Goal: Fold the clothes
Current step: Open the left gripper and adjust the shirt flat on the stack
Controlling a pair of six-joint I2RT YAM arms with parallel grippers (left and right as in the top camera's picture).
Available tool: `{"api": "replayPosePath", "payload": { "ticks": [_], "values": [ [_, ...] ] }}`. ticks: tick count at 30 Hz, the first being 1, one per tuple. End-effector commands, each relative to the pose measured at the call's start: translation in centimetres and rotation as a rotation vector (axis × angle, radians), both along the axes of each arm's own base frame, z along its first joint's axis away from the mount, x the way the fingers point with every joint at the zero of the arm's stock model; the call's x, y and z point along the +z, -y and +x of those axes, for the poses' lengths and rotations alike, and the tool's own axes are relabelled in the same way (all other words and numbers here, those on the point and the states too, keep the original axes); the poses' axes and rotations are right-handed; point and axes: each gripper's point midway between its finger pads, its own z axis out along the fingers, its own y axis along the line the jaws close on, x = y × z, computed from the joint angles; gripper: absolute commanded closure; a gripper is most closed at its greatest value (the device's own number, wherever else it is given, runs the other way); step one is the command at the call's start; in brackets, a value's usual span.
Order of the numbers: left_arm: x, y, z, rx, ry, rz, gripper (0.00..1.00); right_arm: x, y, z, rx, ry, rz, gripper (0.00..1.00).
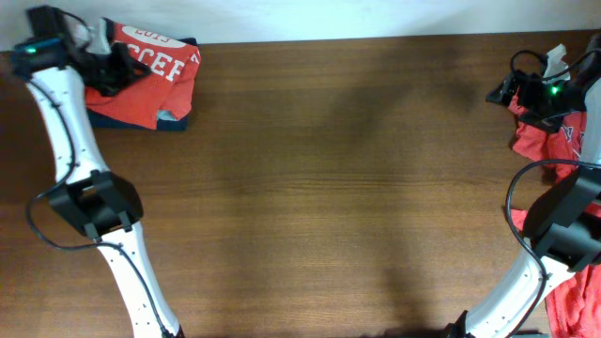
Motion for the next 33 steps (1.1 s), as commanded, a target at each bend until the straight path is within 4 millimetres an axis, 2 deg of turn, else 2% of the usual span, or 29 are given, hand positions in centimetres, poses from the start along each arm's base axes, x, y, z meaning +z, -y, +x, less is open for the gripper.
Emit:
{"api": "replayPosePath", "payload": {
  "ticks": [1, 7, 12, 14, 16, 17, 18, 21, 23, 27, 31, 33],
  "values": [
    [-1.8, 2.7, -0.2, -0.097, -0.008, -0.022, 0.99, 0.6, 0.2, -0.1, -0.002, 0.007, -0.018, 0.01],
    [-4.9, 3.1, -0.6, -0.103, -0.068, -0.041, 0.99, 0.6, 0.2, -0.1, -0.002, 0.007, -0.018, 0.01],
    [-5.1, 2.3, -0.7, -0.088, -0.075, -0.047, 0.99, 0.6, 0.2, -0.1, -0.002, 0.007, -0.018, 0.01],
    [-4.4, 2.6, -0.5, -0.098, -0.049, -0.087, 1.0, 0.6, 0.2, -0.1, -0.002, 0.007, -0.018, 0.01],
    [-2.2, 3.6, -0.1, -0.136, 0.028, -0.194, 1.0, 0.6, 0.2, -0.1, -0.002, 0.007, -0.018, 0.02],
    [-0.1, 4.1, 0.2, -0.167, 0.096, -0.276, 0.99, 0.6, 0.2, -0.1, -0.002, 0.007, -0.018, 0.01],
    [1.1, 4.3, 0.4, -0.178, 0.128, -0.313, 1.0, 0.6, 0.2, -0.1, -0.002, 0.007, -0.018, 0.01],
    [6.6, 3.7, 0.7, -0.156, 0.221, -0.341, 0.99, 0.6, 0.2, -0.1, -0.002, 0.007, -0.018, 0.02],
    [9.7, 3.7, 0.2, -0.16, 0.273, -0.304, 0.99, 0.6, 0.2, -0.1, -0.002, 0.007, -0.018, 0.01],
    [14.8, 3.9, -1.6, -0.109, 0.318, -0.142, 0.99, 0.6, 0.2, -0.1, -0.002, 0.007, -0.018, 0.01],
    [18.7, 3.3, -4.3, -0.005, 0.32, 0.077, 0.98, 0.6, 0.2, -0.1, -0.002, 0.007, -0.018, 0.01],
    [20.2, 2.9, -5.6, 0.043, 0.319, 0.169, 0.91, 0.6, 0.2, -0.1, -0.002, 0.007, -0.018, 0.01]
  ]
}}
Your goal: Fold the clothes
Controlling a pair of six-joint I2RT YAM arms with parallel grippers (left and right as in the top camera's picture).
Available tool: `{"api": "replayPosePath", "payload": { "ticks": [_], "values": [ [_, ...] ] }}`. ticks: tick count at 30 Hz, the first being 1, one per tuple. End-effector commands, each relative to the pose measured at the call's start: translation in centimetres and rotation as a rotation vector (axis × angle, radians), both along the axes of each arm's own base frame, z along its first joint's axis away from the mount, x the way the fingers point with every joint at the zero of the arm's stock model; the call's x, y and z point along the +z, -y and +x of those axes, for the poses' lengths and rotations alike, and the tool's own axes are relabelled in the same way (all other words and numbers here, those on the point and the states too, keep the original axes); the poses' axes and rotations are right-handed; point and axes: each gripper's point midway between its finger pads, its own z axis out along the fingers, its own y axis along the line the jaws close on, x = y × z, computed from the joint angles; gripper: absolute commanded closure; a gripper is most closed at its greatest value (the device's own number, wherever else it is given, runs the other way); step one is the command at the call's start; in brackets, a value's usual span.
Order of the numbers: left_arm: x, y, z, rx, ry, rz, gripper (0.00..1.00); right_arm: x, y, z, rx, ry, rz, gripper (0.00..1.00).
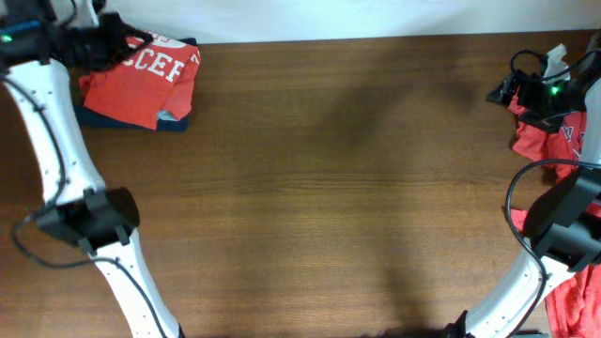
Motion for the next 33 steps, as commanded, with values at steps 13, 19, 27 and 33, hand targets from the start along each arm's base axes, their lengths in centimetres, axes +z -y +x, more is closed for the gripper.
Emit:
{"api": "replayPosePath", "payload": {
  "ticks": [13, 19, 27, 33],
  "values": [
    [6.2, -1.6, -5.4, 0.214, 0.021, 0.339, 0.01, 0.6, 0.2, -0.1, -0.002, 0.007, -0.018, 0.01],
    [6.2, -1.6, -5.4, 0.214, 0.021, 0.339, 0.01, 0.6, 0.2, -0.1, -0.002, 0.007, -0.018, 0.01],
    [6.2, -1.6, -5.4, 0.214, 0.021, 0.339, 0.01, 0.6, 0.2, -0.1, -0.002, 0.007, -0.018, 0.01],
    [6.2, -1.6, -5.4, 0.214, 0.021, 0.339, 0.01, 0.4, 0.1, 0.0, 0.001, 0.004, -0.016, 0.01]
  ]
}}
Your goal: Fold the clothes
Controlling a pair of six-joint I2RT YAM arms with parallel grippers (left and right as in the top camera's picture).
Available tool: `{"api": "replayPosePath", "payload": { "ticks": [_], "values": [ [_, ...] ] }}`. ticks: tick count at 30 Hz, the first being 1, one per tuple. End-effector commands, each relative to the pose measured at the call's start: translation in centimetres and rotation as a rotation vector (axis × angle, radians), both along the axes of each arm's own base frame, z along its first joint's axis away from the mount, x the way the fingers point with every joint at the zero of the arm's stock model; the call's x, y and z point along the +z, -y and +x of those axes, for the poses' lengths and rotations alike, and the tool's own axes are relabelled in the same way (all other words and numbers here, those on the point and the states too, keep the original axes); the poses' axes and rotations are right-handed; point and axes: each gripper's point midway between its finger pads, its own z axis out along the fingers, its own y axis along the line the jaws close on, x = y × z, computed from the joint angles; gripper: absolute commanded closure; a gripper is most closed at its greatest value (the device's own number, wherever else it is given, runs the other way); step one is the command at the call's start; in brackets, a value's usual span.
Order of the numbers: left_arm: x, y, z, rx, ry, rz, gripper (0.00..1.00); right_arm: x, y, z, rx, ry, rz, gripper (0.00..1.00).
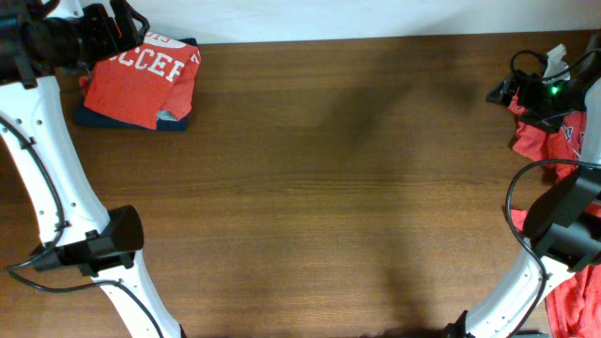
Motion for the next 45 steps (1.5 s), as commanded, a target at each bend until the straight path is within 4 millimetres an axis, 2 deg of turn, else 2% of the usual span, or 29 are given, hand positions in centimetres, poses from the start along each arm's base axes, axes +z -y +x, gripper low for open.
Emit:
{"api": "replayPosePath", "payload": {
  "ticks": [1, 4, 7, 9, 12, 15, 19, 21, 23, 24, 25, 26, 27, 31, 36, 40, 43, 44, 45],
  "values": [
    [-0.2, -0.3, 0.0, 0.006, -0.005, 0.011, 0.01, 0.3, -0.1, 0.0, 0.005, 0.002, -0.016, 0.01],
    [-0.2, -0.3, 0.0, 0.005, -0.005, 0.01, 0.01, 0.7, -0.9, 0.2, 0.023, 0.008, -0.019, 0.01],
    [-0.2, -0.3, 0.0, 0.005, -0.005, 0.01, 0.01, 2.5, -2.5, 0.5, 0.055, 0.044, -0.037, 0.01],
    [-0.2, -0.3, 0.0, 0.005, -0.005, 0.01, 0.01, 4.5, -4.1, 0.6, 0.085, 0.086, -0.056, 0.01],
    [-0.2, -0.3, 0.0, 0.005, -0.005, 0.01, 0.01, 8.8, -7.4, 0.3, 0.149, 0.173, -0.106, 0.01],
    [-0.2, -0.3, 0.0, 0.005, -0.005, 0.01, 0.01, 13.6, -11.9, -0.7, 0.233, 0.279, -0.137, 0.01],
    [-0.2, -0.3, 0.0, 0.005, -0.005, 0.01, 0.01, 19.9, -18.7, -3.7, 0.37, 0.436, -0.161, 0.01],
    [-0.2, -0.3, 0.0, 0.005, -0.005, 0.01, 0.01, 23.5, -23.0, -6.6, 0.467, 0.537, -0.161, 0.01],
    [-0.2, -0.3, 0.0, 0.005, -0.005, 0.01, 0.01, 26.1, -26.2, -9.5, 0.551, 0.621, -0.168, 0.01],
    [-0.2, -0.3, 0.0, 0.005, -0.005, 0.01, 0.01, 26.9, -26.8, -10.4, 0.574, 0.649, -0.192, 0.01],
    [-0.2, -0.3, 0.0, 0.005, -0.005, 0.01, 0.01, 28.4, -27.6, -12.3, 0.603, 0.705, -0.239, 0.01],
    [-0.2, -0.3, 0.0, 0.005, -0.005, 0.01, 0.01, 29.3, -27.9, -13.3, 0.604, 0.73, -0.264, 0.01],
    [-0.2, -0.3, 0.0, 0.005, -0.005, 0.01, 0.01, 30.9, -28.0, -15.3, 0.601, 0.786, -0.306, 0.01],
    [-0.2, -0.3, 0.0, 0.005, -0.005, 0.01, 0.01, 34.9, -27.6, -21.6, 0.599, 0.934, -0.344, 0.01],
    [-0.2, -0.3, 0.0, 0.005, -0.005, 0.01, 0.01, 37.8, -24.8, -29.4, 0.552, 1.102, -0.34, 0.01],
    [-0.2, -0.3, 0.0, 0.005, -0.005, 0.01, 0.01, 37.2, -22.3, -35.4, 0.512, 1.198, -0.344, 0.01],
    [-0.2, -0.3, 0.0, 0.005, -0.005, 0.01, 0.01, 35.0, -20.7, -38.8, 0.484, 1.236, -0.353, 0.01],
    [-0.2, -0.3, 0.0, 0.005, -0.005, 0.01, 0.01, 34.3, -20.5, -39.4, 0.479, 1.239, -0.355, 0.01],
    [-0.2, -0.3, 0.0, 0.005, -0.005, 0.01, 0.01, 32.6, -19.9, -40.6, 0.464, 1.243, -0.361, 0.01]
  ]
}}
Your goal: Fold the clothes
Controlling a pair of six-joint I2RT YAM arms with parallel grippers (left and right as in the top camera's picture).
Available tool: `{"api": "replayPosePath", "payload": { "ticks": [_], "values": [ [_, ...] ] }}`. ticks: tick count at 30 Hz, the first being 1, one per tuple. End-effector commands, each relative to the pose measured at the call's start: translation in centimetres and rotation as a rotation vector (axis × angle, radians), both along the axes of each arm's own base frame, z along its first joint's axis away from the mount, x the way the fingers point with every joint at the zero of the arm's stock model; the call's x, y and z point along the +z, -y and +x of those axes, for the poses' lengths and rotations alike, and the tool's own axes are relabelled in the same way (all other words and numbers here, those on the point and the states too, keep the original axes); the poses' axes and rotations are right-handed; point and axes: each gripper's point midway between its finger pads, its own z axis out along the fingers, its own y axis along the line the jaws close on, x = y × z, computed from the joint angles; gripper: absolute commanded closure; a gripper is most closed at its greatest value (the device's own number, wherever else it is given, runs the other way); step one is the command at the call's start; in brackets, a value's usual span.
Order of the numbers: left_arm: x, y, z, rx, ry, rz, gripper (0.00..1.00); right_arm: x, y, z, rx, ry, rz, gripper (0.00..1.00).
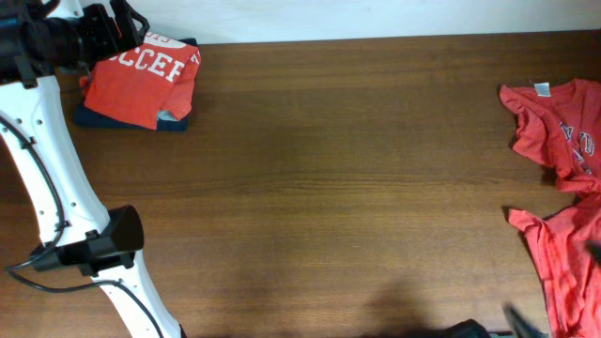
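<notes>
A folded red shirt with white letters (pixel 141 83) lies on a dark blue folded garment (pixel 94 116) at the table's far left corner. My left gripper (pixel 131 25) hovers just behind that stack at the back edge, with its fingers apart and nothing between them. At the right edge lie two unfolded red shirts, one (pixel 549 122) further back and one (pixel 568 272) nearer the front. The right gripper is out of view; only dark slivers of that arm show at the lower right.
The brown wooden table (pixel 338 188) spans the whole view. The left arm's white links (pixel 42 160) run down the left side to its base (pixel 94 249). A white wall borders the back edge.
The right arm, which stood over the red shirts at the far right, has left the view, uncovering the back shirt spread flat. The left arm and the folded stack are unchanged.
At first my left gripper was down on the folded red shirt at the far left corner. It then stood raised off the stack, then back beyond the table's rear edge. The right arm stayed over the right-hand shirts until now, when it is gone.
</notes>
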Motion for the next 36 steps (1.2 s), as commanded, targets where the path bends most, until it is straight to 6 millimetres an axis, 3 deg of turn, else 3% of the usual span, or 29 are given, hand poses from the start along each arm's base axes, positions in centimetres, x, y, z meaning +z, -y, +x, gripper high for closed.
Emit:
{"api": "replayPosePath", "payload": {
  "ticks": [1, 2, 4, 8, 14, 22, 28, 36],
  "values": [
    [-0.2, -0.2, 0.0, 0.003, -0.004, 0.008, 0.01, -4.2, 1.2, -1.4, -0.056, -0.004, -0.009, 0.01],
    [-0.2, -0.2, 0.0, 0.003, -0.004, 0.008, 0.01, -6.2, 1.5, -2.0, -0.075, -0.002, -0.008, 0.01],
    [-0.2, -0.2, 0.0, 0.003, -0.004, 0.008, 0.01, -8.3, 1.7, -2.1, -0.098, 0.005, -0.005, 0.01],
    [-0.2, -0.2, 0.0, 0.003, -0.004, 0.008, 0.01, -11.8, 1.5, -0.5, -0.136, 0.042, 0.007, 0.01],
    [-0.2, -0.2, 0.0, 0.003, -0.004, 0.008, 0.01, -15.8, 0.3, 6.7, -0.183, 0.099, 0.084, 0.01],
    [-0.2, -0.2, 0.0, 0.003, -0.004, 0.008, 0.01, -21.6, -0.4, 14.5, -0.223, 0.179, 0.157, 0.01],
    [-0.2, -0.2, 0.0, 0.003, -0.004, 0.008, 0.01, -24.6, -0.2, 16.5, -0.236, 0.238, 0.234, 0.01],
    [-0.2, -0.2, 0.0, 0.003, -0.004, 0.008, 0.01, -29.6, 1.6, 18.0, -0.334, 0.113, 0.212, 0.01]
  ]
}}
